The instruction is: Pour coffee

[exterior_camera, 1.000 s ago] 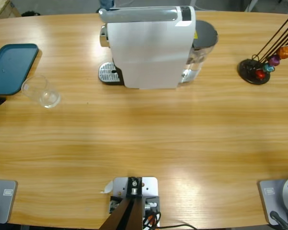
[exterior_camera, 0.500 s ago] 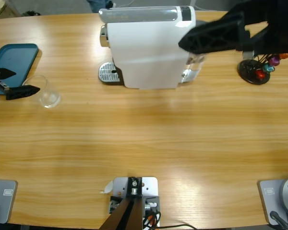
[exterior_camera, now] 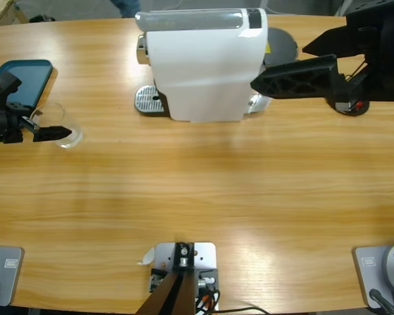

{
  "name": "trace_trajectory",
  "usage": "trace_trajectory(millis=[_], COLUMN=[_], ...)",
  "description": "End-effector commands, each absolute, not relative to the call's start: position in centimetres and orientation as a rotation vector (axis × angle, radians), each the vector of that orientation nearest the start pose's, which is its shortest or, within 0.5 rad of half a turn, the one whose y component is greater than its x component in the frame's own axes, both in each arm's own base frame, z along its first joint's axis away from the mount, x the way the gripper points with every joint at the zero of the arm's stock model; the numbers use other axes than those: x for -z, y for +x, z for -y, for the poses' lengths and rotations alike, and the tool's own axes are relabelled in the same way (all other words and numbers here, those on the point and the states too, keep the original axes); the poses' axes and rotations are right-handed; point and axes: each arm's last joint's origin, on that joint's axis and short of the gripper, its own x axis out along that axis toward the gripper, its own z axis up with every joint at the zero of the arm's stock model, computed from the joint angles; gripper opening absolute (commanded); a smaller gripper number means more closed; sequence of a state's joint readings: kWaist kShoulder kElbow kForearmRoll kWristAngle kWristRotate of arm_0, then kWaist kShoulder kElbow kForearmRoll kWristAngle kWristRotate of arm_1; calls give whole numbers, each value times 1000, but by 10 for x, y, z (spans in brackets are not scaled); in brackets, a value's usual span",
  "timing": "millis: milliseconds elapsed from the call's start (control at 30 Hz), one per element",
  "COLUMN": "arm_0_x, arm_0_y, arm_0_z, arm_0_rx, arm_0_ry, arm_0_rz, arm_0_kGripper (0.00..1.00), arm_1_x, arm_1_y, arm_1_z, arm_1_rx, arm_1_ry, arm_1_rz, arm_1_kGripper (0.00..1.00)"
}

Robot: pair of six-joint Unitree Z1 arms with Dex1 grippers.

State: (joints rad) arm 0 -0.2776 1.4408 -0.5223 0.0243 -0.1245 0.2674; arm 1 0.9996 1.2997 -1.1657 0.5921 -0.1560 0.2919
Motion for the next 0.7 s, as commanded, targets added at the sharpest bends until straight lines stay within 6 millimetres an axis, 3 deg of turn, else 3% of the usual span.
trace_trajectory(millis=[33,67,200,367,533,700], arm_0_x=[-203,-202,-205,-230,-267,-267], arm_0_y=[194,194,192,199,233,281], arm_0_z=[63,64,68,90,110,138], arm_0_rx=[486,489,508,653,759,937], arm_0_ry=[245,246,264,412,489,490], arm_0_rz=[-959,-960,-944,-803,-711,-729], arm_0_kGripper=[102,22,0,0,0,0], arm_1_x=[-376,-375,-373,-369,-362,-356], arm_1_y=[122,122,120,117,116,116], arm_1_z=[-179,-178,-175,-171,-169,-170], arm_1_rx=[-705,-705,-704,-701,-699,-695], arm_1_ry=[-126,-124,-118,-113,-95,-70], arm_1_rz=[-756,-755,-755,-759,-755,-750], arm_1_kGripper=[996,996,996,996,992,982])
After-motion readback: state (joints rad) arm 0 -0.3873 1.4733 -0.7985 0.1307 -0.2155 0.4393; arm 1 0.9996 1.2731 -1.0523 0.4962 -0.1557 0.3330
